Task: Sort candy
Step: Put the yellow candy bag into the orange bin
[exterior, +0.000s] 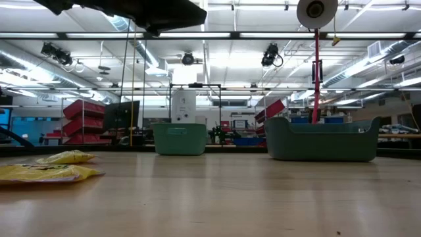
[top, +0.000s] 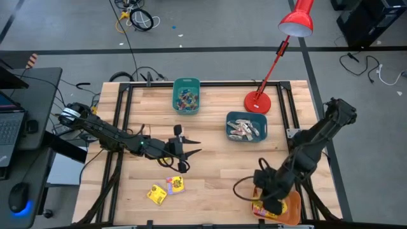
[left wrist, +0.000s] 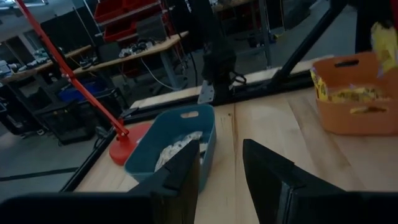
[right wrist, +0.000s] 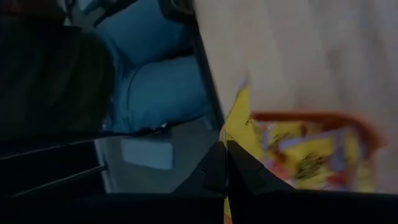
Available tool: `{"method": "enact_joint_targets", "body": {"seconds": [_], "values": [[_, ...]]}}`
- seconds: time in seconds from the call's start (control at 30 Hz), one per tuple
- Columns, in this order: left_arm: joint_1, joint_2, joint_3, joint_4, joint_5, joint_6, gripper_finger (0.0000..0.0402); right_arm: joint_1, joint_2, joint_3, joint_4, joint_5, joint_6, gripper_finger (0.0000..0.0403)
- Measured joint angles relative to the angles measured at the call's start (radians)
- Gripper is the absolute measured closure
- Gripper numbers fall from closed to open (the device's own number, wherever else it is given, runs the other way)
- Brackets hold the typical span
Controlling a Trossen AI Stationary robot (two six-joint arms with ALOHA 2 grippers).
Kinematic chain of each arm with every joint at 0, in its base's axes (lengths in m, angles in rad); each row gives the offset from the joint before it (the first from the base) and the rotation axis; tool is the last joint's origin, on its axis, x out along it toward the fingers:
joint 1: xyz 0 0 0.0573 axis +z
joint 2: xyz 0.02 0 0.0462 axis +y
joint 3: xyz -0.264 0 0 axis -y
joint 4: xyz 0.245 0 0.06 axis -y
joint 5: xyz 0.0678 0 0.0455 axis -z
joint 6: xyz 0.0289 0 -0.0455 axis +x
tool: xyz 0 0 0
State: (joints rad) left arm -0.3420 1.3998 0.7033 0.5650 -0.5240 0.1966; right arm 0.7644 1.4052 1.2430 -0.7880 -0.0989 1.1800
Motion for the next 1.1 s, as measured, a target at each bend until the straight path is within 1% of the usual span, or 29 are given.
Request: {"method": "enact_joint_targets", "body": {"seconds": [0.1,0.23,0.33,0.6,0.73,0.9,1.1], "values": [[0.0,0.0,0.0,-0.025,-0.001,-0.003,0.0276,0.048,0.0,-0.068,0.079,0.0,0.095,0.0403],[0.0,0.0,0.0,-0.039,-0.004,-0.017,0.0276,0.089,0.0,-0.119,0.103,-0.004,0.192,0.0403],[0.0,0.0,0.0,-0.048,-0.005,-0.021,0.0276,0.1,0.0,-0.142,0.103,-0.01,0.213,0.0403],[0.0,0.0,0.0,-0.079,-0.005,-0.052,0.0276,0.107,0.0,-0.227,0.19,0.14,0.204,0.0403],[0.0,0.0,0.0,-0.082,-0.005,-0.052,0.0276,0.142,0.0,-0.289,0.272,0.214,0.273,0.0403],[0.0,0.0,0.0,-0.086,-0.006,-0.053,0.0276,0.193,0.0,-0.335,0.313,0.249,0.392,0.0403],[0.0,0.0,0.0,-0.086,-0.006,-0.06,0.0276,0.224,0.0,-0.352,0.3,0.253,0.468,0.0403]]}}
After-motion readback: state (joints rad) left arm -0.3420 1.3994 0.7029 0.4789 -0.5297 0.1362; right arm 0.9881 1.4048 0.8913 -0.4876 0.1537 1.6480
